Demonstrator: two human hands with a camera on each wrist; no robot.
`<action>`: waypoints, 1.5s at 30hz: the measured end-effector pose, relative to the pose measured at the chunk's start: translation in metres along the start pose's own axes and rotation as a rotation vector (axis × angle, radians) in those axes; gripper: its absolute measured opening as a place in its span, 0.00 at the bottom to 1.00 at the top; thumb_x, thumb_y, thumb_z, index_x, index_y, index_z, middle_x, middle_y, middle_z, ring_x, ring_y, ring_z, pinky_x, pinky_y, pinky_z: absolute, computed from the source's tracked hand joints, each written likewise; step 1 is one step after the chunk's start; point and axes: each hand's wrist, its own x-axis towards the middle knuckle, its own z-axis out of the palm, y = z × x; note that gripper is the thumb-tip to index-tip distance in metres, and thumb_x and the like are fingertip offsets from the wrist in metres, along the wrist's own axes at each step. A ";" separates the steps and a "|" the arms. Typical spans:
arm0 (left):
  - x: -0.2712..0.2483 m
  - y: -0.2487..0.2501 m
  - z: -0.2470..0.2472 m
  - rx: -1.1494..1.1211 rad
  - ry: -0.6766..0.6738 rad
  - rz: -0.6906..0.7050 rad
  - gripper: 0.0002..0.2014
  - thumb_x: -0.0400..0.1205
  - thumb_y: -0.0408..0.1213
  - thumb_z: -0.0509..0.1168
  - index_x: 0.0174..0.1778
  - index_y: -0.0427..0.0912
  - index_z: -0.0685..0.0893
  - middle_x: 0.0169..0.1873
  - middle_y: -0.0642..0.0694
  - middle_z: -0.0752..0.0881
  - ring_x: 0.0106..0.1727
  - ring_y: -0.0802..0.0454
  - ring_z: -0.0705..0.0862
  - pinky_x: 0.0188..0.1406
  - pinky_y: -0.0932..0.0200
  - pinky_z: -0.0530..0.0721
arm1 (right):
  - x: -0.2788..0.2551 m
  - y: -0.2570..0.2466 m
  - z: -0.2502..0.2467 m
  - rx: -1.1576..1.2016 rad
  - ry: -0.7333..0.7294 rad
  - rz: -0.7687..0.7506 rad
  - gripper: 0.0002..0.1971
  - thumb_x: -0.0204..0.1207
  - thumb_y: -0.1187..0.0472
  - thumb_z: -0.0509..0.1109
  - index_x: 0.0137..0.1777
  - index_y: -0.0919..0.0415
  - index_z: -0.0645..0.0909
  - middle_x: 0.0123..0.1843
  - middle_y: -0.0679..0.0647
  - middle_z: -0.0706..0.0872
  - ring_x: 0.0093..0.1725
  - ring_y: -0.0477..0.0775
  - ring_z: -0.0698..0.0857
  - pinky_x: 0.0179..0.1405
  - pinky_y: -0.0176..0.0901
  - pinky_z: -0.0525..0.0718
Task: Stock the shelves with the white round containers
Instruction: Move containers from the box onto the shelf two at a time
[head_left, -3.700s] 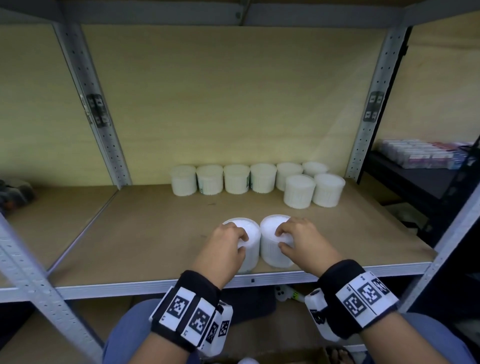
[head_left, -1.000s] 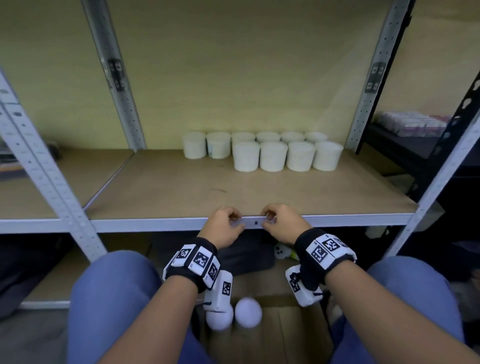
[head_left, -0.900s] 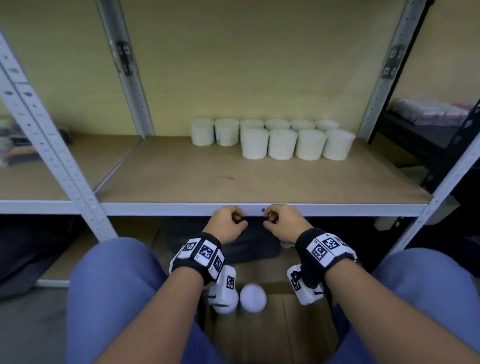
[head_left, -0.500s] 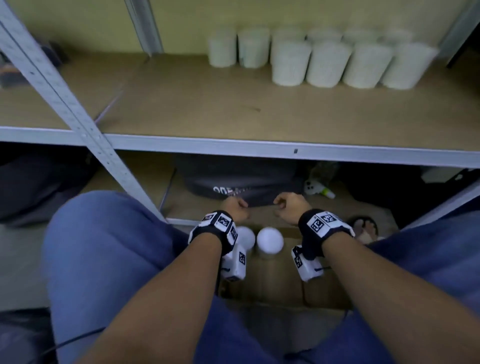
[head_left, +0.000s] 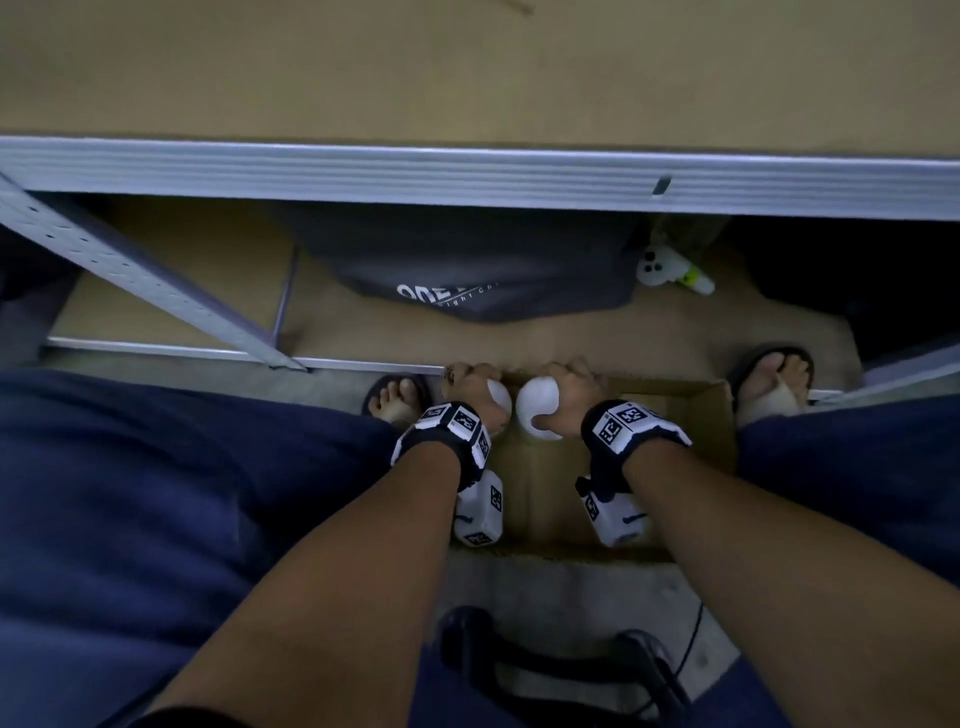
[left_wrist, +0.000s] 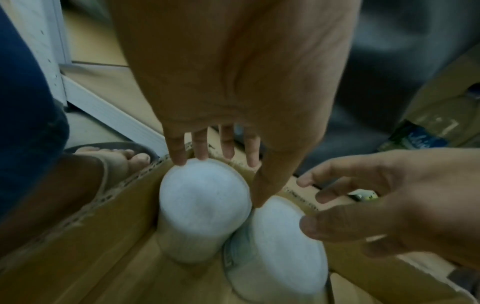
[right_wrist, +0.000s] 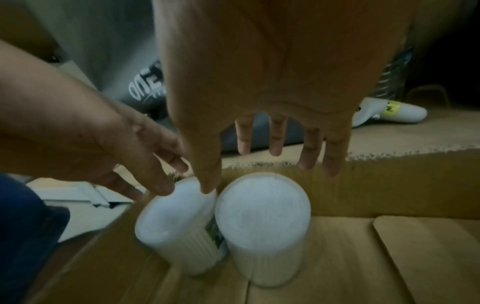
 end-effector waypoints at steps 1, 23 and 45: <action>0.003 -0.001 0.004 0.034 0.016 0.004 0.28 0.74 0.37 0.69 0.72 0.48 0.72 0.72 0.40 0.68 0.75 0.40 0.65 0.75 0.54 0.66 | 0.004 0.000 0.004 -0.001 -0.022 0.007 0.38 0.68 0.49 0.77 0.78 0.48 0.65 0.75 0.56 0.65 0.72 0.68 0.70 0.67 0.55 0.75; 0.009 -0.017 0.042 0.226 0.215 -0.039 0.38 0.65 0.43 0.74 0.69 0.58 0.63 0.70 0.44 0.64 0.70 0.39 0.65 0.67 0.45 0.69 | 0.016 0.000 0.035 0.069 0.029 -0.011 0.40 0.58 0.61 0.82 0.69 0.43 0.67 0.70 0.55 0.59 0.59 0.68 0.78 0.53 0.53 0.86; -0.126 0.082 -0.139 0.138 0.113 0.362 0.45 0.56 0.44 0.82 0.69 0.59 0.70 0.60 0.47 0.68 0.66 0.43 0.72 0.62 0.44 0.82 | -0.139 -0.032 -0.169 -0.182 0.052 -0.200 0.45 0.54 0.55 0.85 0.70 0.42 0.65 0.63 0.51 0.70 0.61 0.61 0.77 0.35 0.47 0.82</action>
